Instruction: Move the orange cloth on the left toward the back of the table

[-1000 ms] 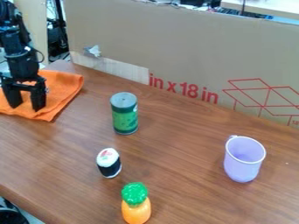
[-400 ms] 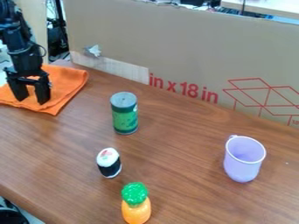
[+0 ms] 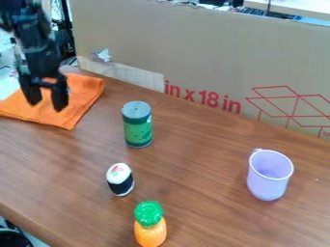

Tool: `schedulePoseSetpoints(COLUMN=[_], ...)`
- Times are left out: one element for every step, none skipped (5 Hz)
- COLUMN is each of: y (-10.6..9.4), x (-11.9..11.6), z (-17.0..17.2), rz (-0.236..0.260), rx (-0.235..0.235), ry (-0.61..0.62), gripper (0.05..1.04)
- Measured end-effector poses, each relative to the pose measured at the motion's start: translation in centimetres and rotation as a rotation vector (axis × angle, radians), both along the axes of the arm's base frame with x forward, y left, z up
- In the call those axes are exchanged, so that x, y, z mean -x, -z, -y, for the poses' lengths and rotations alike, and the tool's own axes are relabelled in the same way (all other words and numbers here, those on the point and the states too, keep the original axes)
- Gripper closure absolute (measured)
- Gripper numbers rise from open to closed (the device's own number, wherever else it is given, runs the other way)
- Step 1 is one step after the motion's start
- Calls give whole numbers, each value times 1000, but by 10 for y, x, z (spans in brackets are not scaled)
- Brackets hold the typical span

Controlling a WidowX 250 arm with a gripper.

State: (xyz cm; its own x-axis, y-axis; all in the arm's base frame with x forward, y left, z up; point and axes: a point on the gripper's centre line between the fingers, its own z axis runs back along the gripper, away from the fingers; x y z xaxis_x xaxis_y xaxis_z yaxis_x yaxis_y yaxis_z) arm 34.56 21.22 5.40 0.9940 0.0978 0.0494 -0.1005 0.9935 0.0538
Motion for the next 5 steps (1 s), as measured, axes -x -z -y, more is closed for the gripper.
schedulePoseSetpoints(y=[-30, -48, -76, -91, -94], x=[12, 21, 29, 33, 25], z=[-1, 6, 25, 46, 68], rz=[-19, -60, -85, -86, -42], rx=[-68, -100, -126, -127, -84], ry=[-40, -50, -44, -6, 61], gripper=[83, 83, 83, 83, 83])
